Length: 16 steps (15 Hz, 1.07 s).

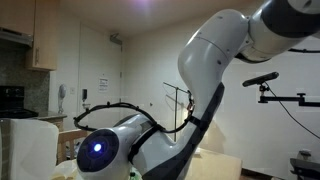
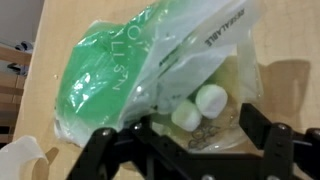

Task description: Move the pack of marshmallows slightly to the right and put the one that's near the wallet in it

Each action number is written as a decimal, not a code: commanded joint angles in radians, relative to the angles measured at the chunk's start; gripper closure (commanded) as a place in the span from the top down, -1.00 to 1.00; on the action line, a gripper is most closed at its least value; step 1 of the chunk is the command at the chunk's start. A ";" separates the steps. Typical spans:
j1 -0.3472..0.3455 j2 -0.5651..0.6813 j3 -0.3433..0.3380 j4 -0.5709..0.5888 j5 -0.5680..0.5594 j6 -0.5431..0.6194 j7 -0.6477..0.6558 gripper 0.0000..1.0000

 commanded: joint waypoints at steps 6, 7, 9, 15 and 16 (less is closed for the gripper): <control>-0.003 -0.046 -0.001 -0.029 0.074 0.005 -0.007 -0.60; -0.001 -0.050 -0.002 -0.032 0.076 0.007 -0.003 -0.77; 0.003 -0.063 -0.003 -0.041 0.083 -0.004 0.000 -1.00; 0.020 -0.099 -0.007 -0.064 0.103 -0.024 0.014 -1.00; 0.018 -0.104 -0.003 -0.070 0.108 -0.020 0.009 -1.00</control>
